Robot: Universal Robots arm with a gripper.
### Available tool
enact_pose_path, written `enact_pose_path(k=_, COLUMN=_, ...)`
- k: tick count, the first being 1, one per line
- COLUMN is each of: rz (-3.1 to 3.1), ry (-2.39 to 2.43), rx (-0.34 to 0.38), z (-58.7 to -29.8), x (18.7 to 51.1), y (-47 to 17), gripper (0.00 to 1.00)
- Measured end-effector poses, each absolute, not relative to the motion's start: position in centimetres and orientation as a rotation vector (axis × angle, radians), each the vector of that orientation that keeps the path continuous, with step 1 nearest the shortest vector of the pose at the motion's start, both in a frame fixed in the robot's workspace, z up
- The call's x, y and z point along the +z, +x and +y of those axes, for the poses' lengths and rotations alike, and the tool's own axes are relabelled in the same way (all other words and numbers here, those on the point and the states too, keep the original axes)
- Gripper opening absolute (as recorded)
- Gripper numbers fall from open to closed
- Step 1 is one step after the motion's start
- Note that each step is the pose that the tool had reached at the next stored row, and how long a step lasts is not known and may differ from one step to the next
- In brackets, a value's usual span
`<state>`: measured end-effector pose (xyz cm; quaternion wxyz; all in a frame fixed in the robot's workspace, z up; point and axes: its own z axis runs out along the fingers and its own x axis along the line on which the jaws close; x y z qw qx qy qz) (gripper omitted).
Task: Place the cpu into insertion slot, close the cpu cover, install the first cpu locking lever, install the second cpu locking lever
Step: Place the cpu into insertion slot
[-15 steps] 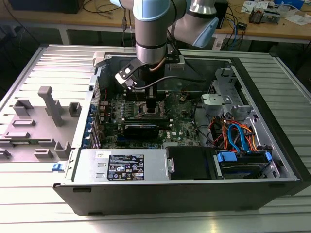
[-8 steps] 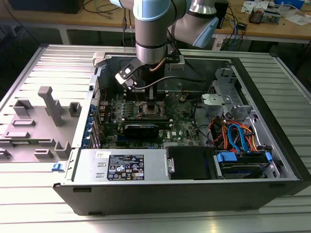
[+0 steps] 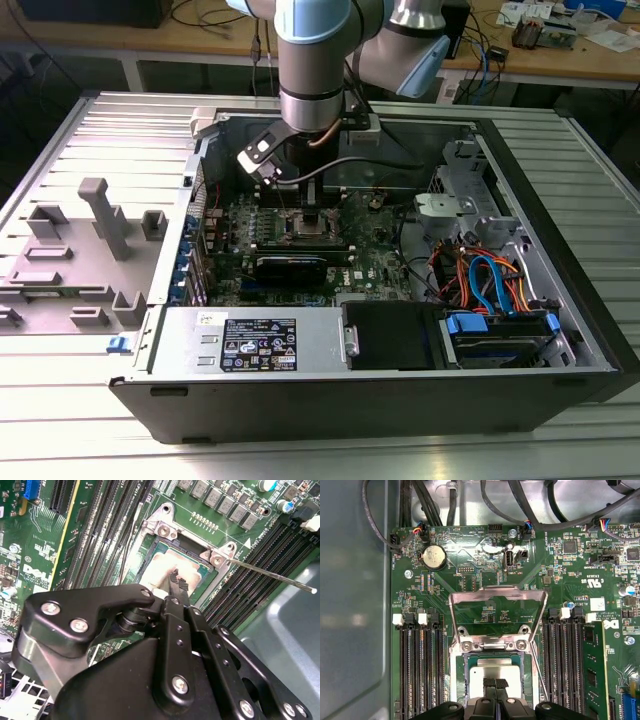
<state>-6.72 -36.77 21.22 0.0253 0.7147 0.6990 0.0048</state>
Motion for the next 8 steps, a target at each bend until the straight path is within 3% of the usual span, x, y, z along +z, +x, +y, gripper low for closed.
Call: enact_pose_path(k=8, rz=2.223, ry=2.16, rx=0.008, z=-36.88, x=20.85, y=-6.53, gripper=0.11)
